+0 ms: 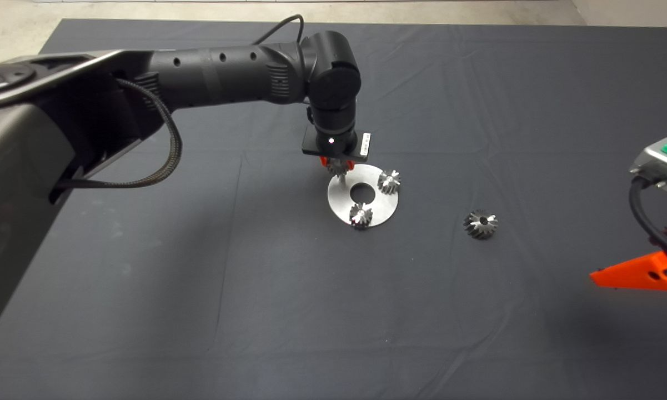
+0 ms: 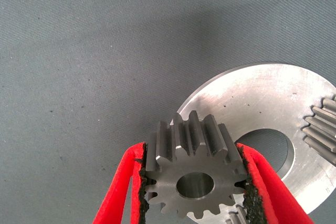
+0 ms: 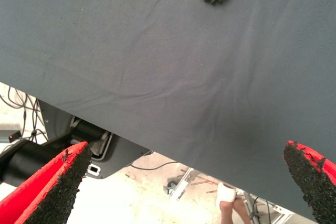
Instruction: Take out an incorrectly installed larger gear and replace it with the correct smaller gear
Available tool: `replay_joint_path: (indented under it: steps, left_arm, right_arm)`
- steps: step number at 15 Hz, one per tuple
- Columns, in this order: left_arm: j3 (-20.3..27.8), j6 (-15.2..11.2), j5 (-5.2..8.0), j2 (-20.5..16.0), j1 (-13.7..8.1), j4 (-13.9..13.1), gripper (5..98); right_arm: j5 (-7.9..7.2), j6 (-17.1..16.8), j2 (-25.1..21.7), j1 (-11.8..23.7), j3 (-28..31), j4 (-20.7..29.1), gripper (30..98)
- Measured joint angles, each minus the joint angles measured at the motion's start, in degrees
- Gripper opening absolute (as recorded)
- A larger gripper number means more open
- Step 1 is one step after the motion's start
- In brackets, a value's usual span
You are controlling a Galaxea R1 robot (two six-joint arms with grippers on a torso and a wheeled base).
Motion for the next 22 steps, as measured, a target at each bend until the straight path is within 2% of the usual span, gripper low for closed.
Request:
replay_joint_path:
  steps: [18,22]
  left_arm:
    - [0.6,-0.4,-0.04,0.3,0.1,0.0,33.0]
    - [0.6,-0.4,-0.01,0.4,1.1,0.0,32.9]
  right_arm:
    - [0.04,0.0,0.0,0.3,0.0,0.0,96.8]
    - [0.10,0.0,-0.1,0.3,0.0,0.0,96.8]
